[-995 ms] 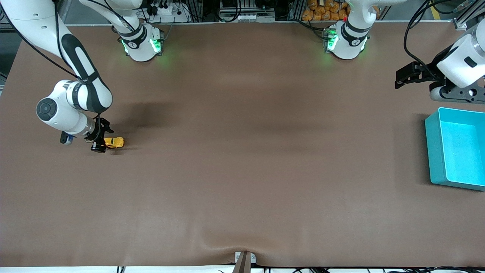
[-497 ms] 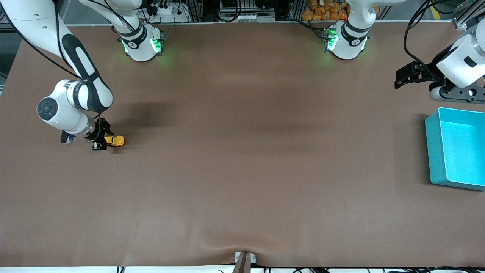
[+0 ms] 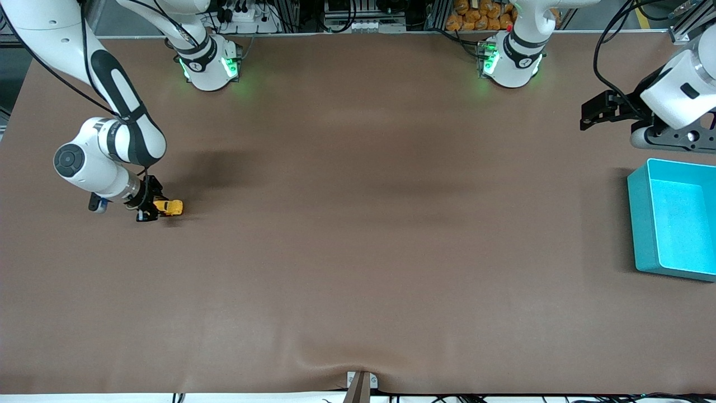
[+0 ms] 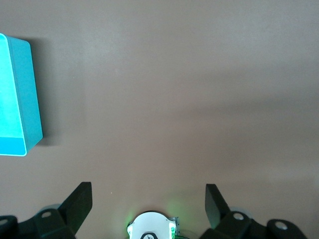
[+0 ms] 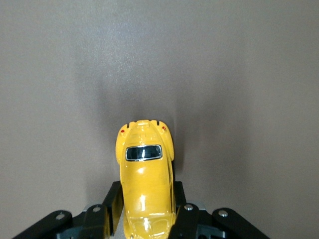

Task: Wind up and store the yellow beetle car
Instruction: 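Close the right gripper on the yellow car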

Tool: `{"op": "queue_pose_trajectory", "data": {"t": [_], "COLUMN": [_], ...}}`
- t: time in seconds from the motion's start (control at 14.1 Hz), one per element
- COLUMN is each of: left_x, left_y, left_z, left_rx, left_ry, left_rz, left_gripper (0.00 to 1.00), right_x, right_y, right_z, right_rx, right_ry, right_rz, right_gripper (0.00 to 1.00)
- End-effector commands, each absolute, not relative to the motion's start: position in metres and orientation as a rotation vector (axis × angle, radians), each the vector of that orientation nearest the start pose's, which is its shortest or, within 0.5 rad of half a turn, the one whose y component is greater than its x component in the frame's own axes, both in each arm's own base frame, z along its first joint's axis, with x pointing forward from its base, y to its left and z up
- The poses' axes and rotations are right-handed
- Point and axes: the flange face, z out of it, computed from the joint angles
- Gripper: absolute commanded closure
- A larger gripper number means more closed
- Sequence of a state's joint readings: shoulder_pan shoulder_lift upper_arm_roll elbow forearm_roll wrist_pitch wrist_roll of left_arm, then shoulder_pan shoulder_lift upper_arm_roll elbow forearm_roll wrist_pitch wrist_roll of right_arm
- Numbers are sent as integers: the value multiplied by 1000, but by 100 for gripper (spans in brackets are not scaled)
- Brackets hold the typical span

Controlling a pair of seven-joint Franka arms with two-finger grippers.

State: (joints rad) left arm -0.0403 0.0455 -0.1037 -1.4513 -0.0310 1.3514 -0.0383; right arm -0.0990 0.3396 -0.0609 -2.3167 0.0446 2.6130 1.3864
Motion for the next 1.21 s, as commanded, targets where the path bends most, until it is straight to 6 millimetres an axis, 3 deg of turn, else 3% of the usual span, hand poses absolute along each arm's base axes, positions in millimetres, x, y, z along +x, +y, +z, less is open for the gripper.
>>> {"op": "queue_pose_trajectory", "data": {"t": [0.0, 0.21, 0.43, 0.64, 1.14], "left_x": [540, 541, 542, 542, 543], "left_y": [-87, -87, -95, -97, -90], "left_z": [636, 635, 631, 632, 629], "left_rx": [-3160, -3156, -3149, -3148, -3136], "left_ry": [170, 176, 197, 201, 183], "left_rz": [237, 241, 247, 245, 249], "left_gripper": [0, 0, 0, 0, 0], "right_x": [505, 505, 506, 506, 506], "right_y": [-100, -107, -108, -108, -118], "right_z": [195, 194, 193, 177, 176], "right_rx": [-2180, -2139, -2122, -2099, -2073], "right_ry": [2281, 2315, 2318, 2333, 2347], "right_rz": [54, 46, 22, -1, -23], "right_gripper": [82, 88, 87, 89, 89]}}
